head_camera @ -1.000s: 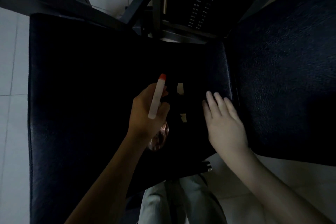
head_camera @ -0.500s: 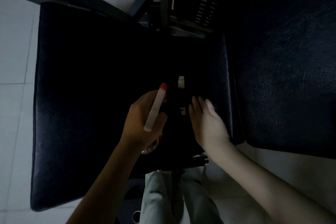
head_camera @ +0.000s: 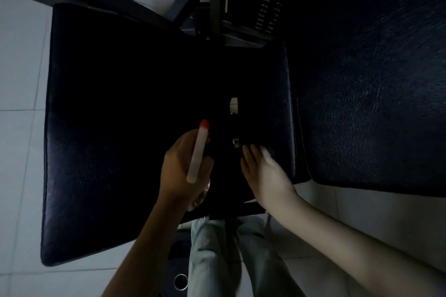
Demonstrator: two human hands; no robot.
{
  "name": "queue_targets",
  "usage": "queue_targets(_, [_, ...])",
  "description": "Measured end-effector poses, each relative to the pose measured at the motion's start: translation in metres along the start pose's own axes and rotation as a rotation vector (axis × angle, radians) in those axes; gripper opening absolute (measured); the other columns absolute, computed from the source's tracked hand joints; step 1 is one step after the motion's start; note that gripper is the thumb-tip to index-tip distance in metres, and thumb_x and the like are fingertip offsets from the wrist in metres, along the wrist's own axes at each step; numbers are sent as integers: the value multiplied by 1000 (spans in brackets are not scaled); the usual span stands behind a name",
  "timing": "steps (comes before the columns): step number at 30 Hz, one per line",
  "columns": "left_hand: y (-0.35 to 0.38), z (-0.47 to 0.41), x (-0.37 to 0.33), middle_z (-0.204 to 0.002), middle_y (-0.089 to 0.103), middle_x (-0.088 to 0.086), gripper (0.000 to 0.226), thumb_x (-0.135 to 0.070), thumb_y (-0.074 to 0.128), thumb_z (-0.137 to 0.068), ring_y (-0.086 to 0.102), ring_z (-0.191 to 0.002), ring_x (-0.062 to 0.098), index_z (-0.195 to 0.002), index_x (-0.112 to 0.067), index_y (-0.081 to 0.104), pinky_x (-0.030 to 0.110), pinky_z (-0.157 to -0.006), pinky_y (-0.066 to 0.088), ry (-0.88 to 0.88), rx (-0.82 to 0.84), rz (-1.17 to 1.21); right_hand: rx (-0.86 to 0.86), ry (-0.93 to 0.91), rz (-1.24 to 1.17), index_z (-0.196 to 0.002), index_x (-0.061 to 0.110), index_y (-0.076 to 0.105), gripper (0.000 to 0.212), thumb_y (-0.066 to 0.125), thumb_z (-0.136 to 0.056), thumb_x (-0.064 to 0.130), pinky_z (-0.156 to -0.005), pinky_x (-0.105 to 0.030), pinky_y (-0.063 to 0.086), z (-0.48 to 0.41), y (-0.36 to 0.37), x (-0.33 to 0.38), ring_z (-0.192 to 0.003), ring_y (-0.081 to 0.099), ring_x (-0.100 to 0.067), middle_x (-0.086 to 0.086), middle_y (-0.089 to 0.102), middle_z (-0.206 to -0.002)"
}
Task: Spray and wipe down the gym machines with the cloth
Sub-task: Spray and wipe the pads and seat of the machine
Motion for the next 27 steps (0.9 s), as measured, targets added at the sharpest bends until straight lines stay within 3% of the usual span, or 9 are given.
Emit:
queue_targets(4, [7,5,-8,-90,60,-4,35,-32,47,-78,62,-73,19,-105,-14,60,44,-60,53,-8,-1,-117,20,-56,76,-148,0,11,61,35,-100,28,-115,-47,9,-1,-8,6,-142,10,-40,-27,4,-155])
queue_targets(10, [4,9,-4,-90,58,-8,32,-35,48,-74,60,-70,16,-105,-28,54,37,-57,51,-95,38,-110,-83,21,-155,-149,7,13,54,32,-99,14,-112,-43,-16,45,-12,-25,-145,-2,-33,-18,0,-157])
queue_targets(13, [6,11,-8,-96,59,-2,41,-40,47,-74,61,-76,18,-110,-23,55,36,-63,52,-137,75,-137,-94,53,-123,-150,8,12,60,38,-97,14,-109,-43,-21,57,-13,-36,-145,-2,-35,-19,-2,-157])
queue_targets(15, [9,12,-13,-104,60,6,47,-36,48,-77,62,-85,23,-117,-14,55,41,-70,54,-132,89,-216,-96,55,-105,-148,9,22,60,46,-95,19,-114,-46,-8,48,-9,-29,-144,6,-37,-19,9,-156])
queue_targets(16, [10,13,-14,-109,60,9,47,-30,52,-79,61,-91,25,-121,-10,55,42,-74,54,-132,89,-254,-112,72,-112,-141,11,40,56,56,-89,23,-116,-45,6,42,-12,-27,-141,22,-37,-19,27,-152])
queue_targets(19, [10,18,-19,-116,58,12,47,-20,59,-82,60,-101,29,-128,-8,51,45,-82,53,-187,132,-284,-205,108,-224,-91,16,77,37,84,-55,23,-98,-40,45,35,-23,-29,-104,62,-30,-10,69,-106])
queue_targets(22, [4,27,-29,-116,58,9,49,-20,58,-82,59,-106,29,-129,-10,50,47,-86,52,-246,159,-220,-305,155,-340,-71,15,73,32,87,-42,13,-78,-32,52,46,-33,-37,-81,62,-23,-4,67,-82])
queue_targets(24, [-1,33,-40,-118,55,3,50,-10,61,-86,56,-112,23,-134,-8,48,39,-91,51,-211,171,-219,-371,223,-413,-76,13,73,36,86,-43,8,-77,-33,53,60,-43,-45,-82,62,-24,-5,67,-86])
queue_targets(27, [-5,40,-70,-114,54,-6,50,-29,56,-82,56,-107,12,-130,-18,48,32,-89,50,-153,202,-152,-494,369,-523,-93,8,73,46,84,-49,1,-82,-39,53,90,-64,-69,-94,64,-31,-12,68,-105])
Point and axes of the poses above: each hand's wrist, its own z-axis away from the middle knuckle, its own y-axis out of the palm, x = y × z, the point moved 5 cm from there along -z, towards the middle knuckle
